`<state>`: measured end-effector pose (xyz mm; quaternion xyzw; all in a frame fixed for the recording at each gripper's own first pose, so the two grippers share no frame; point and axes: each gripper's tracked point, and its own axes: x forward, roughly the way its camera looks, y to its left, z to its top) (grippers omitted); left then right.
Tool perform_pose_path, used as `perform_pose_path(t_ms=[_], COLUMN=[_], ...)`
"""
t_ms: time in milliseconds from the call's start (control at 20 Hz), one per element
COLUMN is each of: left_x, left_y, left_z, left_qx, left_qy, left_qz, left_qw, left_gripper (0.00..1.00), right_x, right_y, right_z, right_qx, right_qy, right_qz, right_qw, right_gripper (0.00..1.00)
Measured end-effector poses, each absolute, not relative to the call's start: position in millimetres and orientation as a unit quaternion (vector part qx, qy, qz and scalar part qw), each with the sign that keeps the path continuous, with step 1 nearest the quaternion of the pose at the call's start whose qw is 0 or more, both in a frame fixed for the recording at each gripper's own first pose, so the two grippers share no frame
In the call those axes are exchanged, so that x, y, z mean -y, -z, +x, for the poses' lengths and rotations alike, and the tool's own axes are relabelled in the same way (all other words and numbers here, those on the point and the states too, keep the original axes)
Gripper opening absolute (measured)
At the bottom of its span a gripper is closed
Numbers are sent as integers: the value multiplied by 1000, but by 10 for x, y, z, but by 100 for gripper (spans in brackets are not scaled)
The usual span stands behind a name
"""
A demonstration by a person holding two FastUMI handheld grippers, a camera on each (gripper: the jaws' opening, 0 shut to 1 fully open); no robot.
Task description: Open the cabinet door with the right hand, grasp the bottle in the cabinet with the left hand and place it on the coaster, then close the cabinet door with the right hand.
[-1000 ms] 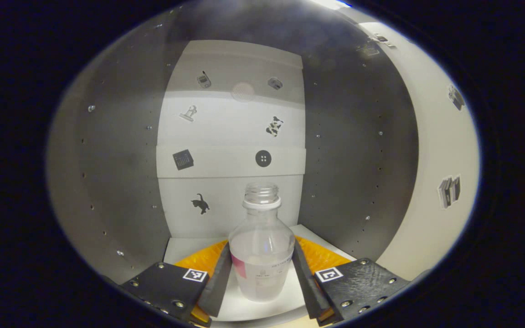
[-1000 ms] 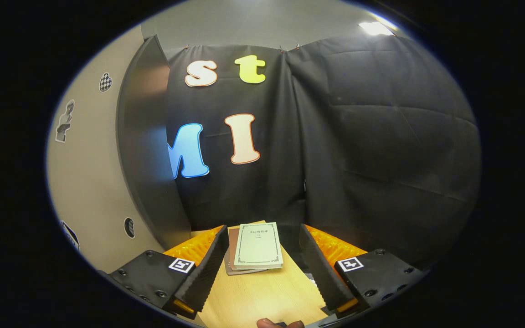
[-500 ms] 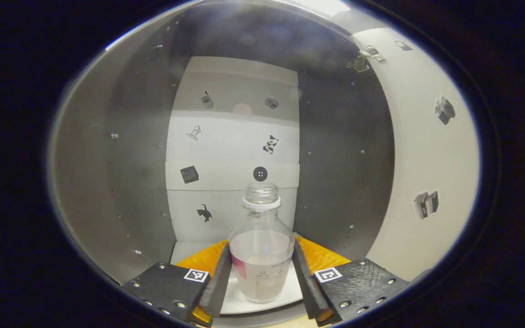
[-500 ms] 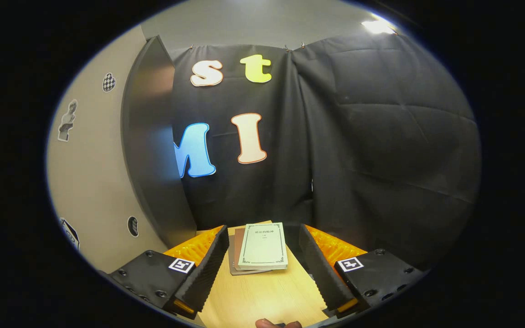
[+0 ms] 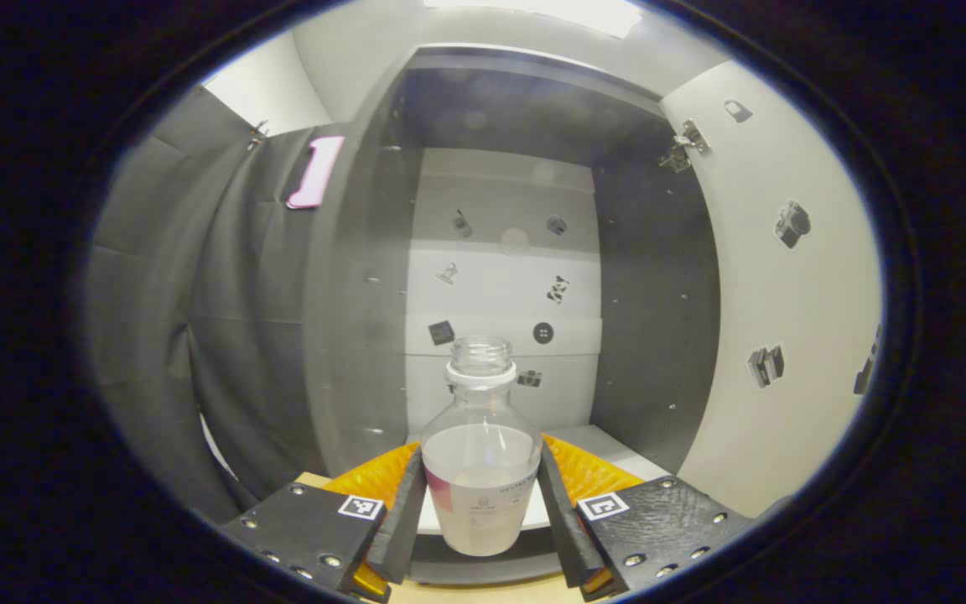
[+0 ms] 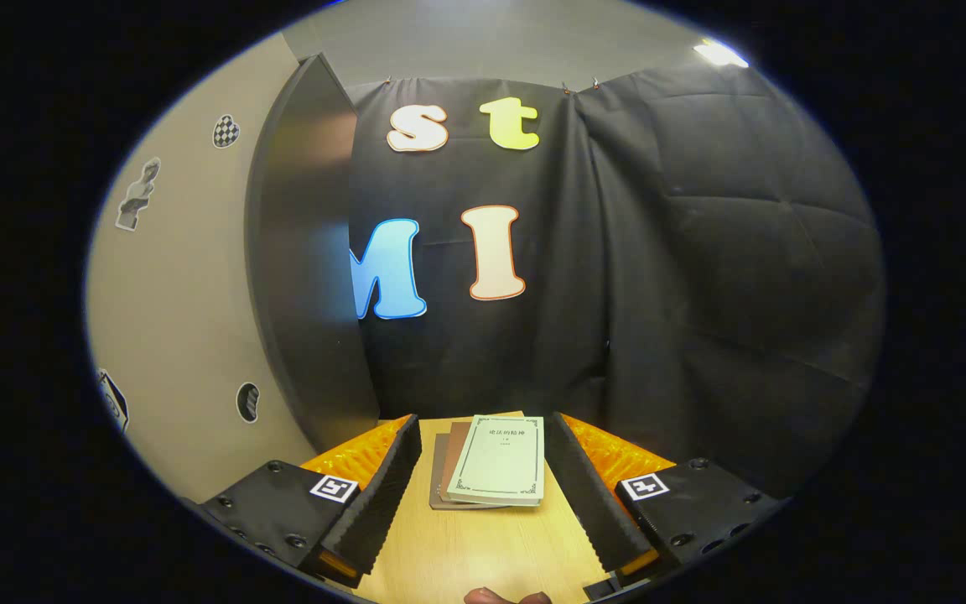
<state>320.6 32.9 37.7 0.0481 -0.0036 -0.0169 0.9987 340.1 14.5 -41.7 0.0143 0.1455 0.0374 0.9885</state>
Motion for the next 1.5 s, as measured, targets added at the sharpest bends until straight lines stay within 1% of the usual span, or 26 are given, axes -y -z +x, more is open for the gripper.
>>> perform_pose_path(t_ms=[50,100,150,250,300,350,500,600,650,700,750,800,900,1100,1300,1500], left_x=[-425,-536,-637,-837,-946,-1060,-1348,-1528,-1608,-1662,-1727,-1774,-1820,-1803,-1713,-1800], left_y=[-378,-371,-365,-349,-323,-283,-146,11,124,263,469,671,1052,1636,2186,2813], left_z=[3107,3009,2915,2738,2662,2591,2350,2159,2078,2005,1936,1872,1730,1528,1458,1550], left_qx=[6,5,4,5,3,0,-4,8,14,14,6,-5,-23,-42,-54,-80], left_qy=[7,-3,-11,-20,-25,-31,-41,-35,-30,-22,-20,-15,-6,10,22,-1], left_qz=[51,54,55,55,57,58,61,67,71,75,82,89,94,96,97,75], left_qw=[999,999,998,998,998,998,997,997,997,997,996,996,995,994,994,994], left_gripper=[67,67,67,67,67,67,69,68,69,68,70,67,67,69,68,70], right_x=[-142,-126,-111,-104,-110,-113,-110,-112,-89,-77,-85,-94,-68,19,58,165], right_y=[384,365,344,318,285,255,167,132,141,142,130,112,85,73,76,197], right_z=[3407,3407,3398,3368,3338,3307,3188,3100,3039,2977,2915,2864,2770,2628,2532,2447], right_qx=[-140,-135,-132,-127,-123,-119,-103,-91,-91,-89,-86,-81,-72,-72,-73,-85], right_qy=[-36,-33,-29,-20,-16,-11,8,17,27,36,43,48,60,84,106,143], right_qz=[19,25,32,48,56,61,66,63,63,68,79,90,99,95,90,64], right_qw=[989,990,990,990,991,991,992,994,994,993,992,991,991,989,988,984], right_gripper=[93,100,98,98,93,98,98,98,98,98,98,98,98,98,98,98])
